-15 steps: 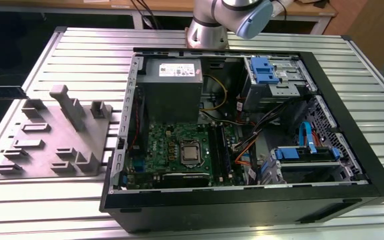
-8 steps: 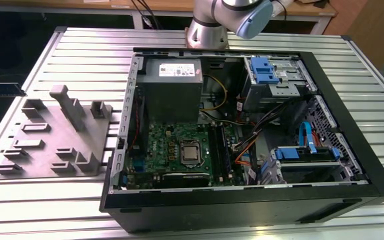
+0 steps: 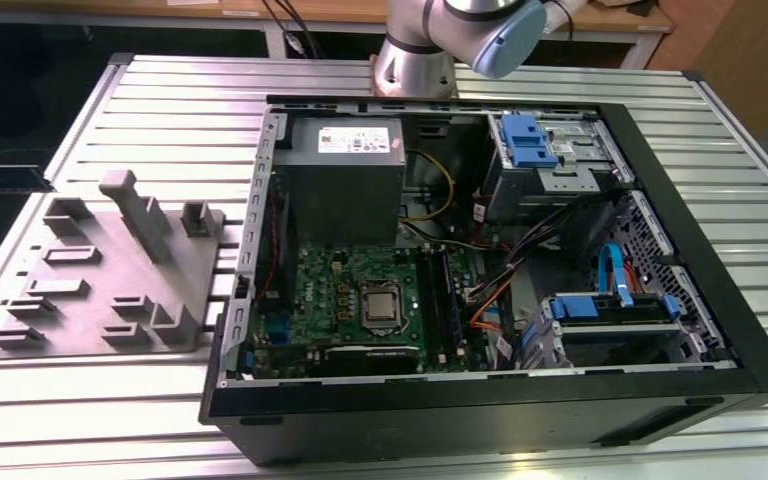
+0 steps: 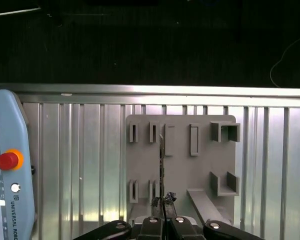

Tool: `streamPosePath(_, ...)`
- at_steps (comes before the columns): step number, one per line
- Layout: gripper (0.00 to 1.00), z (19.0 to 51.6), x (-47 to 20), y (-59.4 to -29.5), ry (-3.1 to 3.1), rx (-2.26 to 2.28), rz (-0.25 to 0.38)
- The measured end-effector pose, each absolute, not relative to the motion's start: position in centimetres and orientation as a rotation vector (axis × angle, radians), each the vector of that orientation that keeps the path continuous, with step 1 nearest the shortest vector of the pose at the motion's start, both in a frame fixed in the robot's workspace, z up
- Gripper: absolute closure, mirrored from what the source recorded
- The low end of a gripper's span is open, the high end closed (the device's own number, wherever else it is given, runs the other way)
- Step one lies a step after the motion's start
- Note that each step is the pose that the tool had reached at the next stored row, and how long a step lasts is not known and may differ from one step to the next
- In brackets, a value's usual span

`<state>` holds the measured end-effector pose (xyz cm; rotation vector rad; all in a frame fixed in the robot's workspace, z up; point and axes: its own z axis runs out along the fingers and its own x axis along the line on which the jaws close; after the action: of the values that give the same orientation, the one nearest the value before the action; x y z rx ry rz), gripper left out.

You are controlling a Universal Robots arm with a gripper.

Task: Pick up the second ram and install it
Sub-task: 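Pick up the second ram and move it above second insertion slot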

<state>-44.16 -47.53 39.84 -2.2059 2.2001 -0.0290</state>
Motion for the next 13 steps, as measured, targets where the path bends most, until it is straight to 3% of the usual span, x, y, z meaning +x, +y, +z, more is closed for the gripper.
streamPosePath(13,0.88,39.8,-41.8,-47.5,2.200,-2.206,-0.029)
